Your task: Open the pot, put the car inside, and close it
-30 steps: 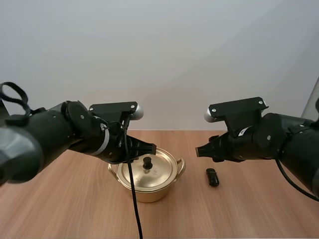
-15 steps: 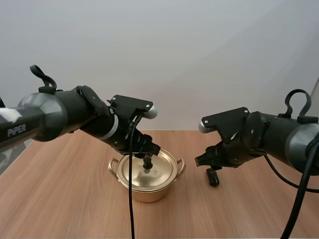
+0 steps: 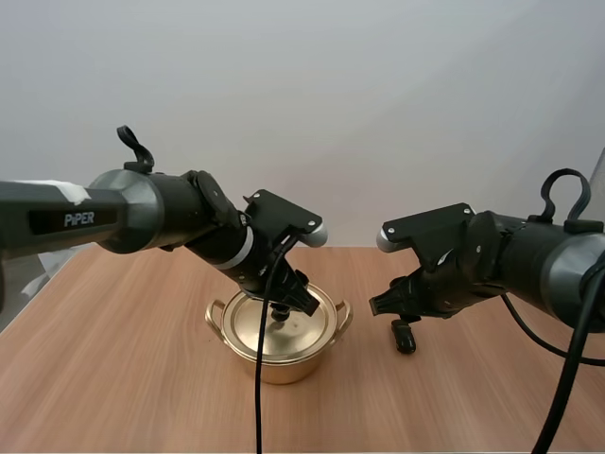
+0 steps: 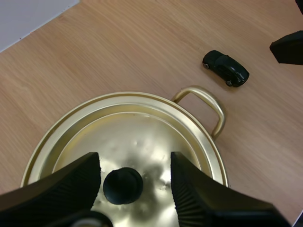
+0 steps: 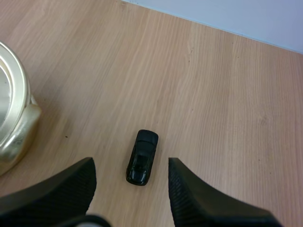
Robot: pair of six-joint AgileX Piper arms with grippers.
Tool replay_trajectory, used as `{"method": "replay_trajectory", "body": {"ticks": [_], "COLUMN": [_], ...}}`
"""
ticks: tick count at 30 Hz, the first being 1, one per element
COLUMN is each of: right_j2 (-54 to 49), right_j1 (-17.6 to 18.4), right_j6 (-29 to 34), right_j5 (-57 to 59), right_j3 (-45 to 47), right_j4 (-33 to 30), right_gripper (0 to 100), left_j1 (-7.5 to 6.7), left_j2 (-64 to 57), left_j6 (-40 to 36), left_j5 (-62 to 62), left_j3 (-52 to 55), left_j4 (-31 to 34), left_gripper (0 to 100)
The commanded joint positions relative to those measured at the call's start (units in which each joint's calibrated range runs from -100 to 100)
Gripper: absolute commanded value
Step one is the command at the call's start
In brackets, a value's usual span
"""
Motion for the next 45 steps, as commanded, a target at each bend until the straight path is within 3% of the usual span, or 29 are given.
{"method": "replay_trajectory", "body": {"ticks": [1,18,33,45], "right_j2": [-0.1,0.3,21.3,26.4], "right_j1": [0.0,0.0,0.0,-0.1], "right_j6": [0.0,0.0,-0.7,-0.1], "right_j5": [0.3,1.4,1.8,-3.5], "right_j3": [0.0,0.0,-7.1,-7.1], "right_j4": [0.3,0.3,5.2,1.2], "right_gripper": [78,78,78,78], "left_j1": [-0.03,-0.10,-0.10,-0.10], "left_j2": [0.0,4.9,4.9,4.7], "left_j6": [-3.0,-3.4,-3.4,-3.6], "left_j5": [-1.4,-1.2,-3.5,-1.2], "left_j3": [0.0,-0.2,-0.7,-2.4], "left_j4": [4.9,5.6,5.6,6.1], "left_gripper": [71,69,1,0]}}
